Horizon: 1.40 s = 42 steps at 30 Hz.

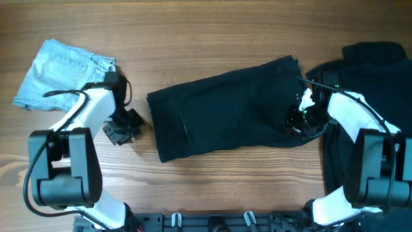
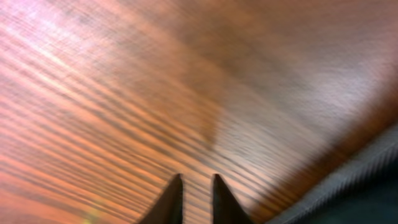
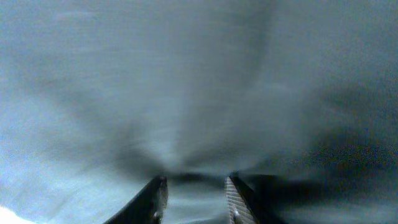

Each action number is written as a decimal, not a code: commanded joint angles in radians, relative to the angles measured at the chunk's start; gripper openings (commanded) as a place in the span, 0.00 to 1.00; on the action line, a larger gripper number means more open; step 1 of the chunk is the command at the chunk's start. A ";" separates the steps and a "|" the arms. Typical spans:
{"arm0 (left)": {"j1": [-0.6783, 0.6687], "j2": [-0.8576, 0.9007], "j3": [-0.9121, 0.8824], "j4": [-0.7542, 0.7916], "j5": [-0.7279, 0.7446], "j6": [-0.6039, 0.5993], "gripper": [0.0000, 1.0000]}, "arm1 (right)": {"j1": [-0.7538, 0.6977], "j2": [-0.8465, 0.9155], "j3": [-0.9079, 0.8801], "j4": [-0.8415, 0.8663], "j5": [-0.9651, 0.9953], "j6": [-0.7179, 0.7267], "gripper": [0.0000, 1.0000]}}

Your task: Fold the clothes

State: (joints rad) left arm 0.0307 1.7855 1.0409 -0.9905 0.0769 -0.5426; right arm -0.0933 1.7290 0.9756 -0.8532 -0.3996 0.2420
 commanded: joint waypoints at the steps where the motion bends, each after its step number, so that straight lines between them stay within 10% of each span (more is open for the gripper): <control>1: 0.030 -0.064 0.090 0.021 0.267 0.180 0.42 | 0.027 -0.156 0.074 0.008 -0.230 -0.167 0.49; 4: 0.023 -0.075 0.091 0.067 0.383 0.230 0.94 | 0.031 -0.172 0.065 0.013 -0.144 -0.103 0.50; 9: -0.018 0.000 0.089 0.075 0.373 0.248 0.99 | 0.031 -0.056 0.032 0.054 -0.079 -0.057 0.40; 17: -0.138 0.194 0.089 0.166 0.225 0.217 0.83 | 0.069 0.055 0.032 0.121 -0.078 -0.055 0.29; 24: -0.237 0.306 0.089 0.223 0.285 0.221 0.04 | 0.080 0.055 0.032 0.135 -0.026 -0.022 0.29; 35: 0.029 0.067 0.407 -0.328 -0.053 0.225 0.04 | 0.080 -0.036 0.053 0.044 -0.106 -0.061 0.26; 42: -0.023 -0.004 0.736 -0.396 0.103 0.161 0.04 | 0.079 -0.210 0.053 0.084 -0.117 -0.022 0.32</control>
State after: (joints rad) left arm 0.0677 1.7943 1.7203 -1.4208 0.0860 -0.3168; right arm -0.0181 1.5455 1.0172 -0.7795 -0.4973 0.2031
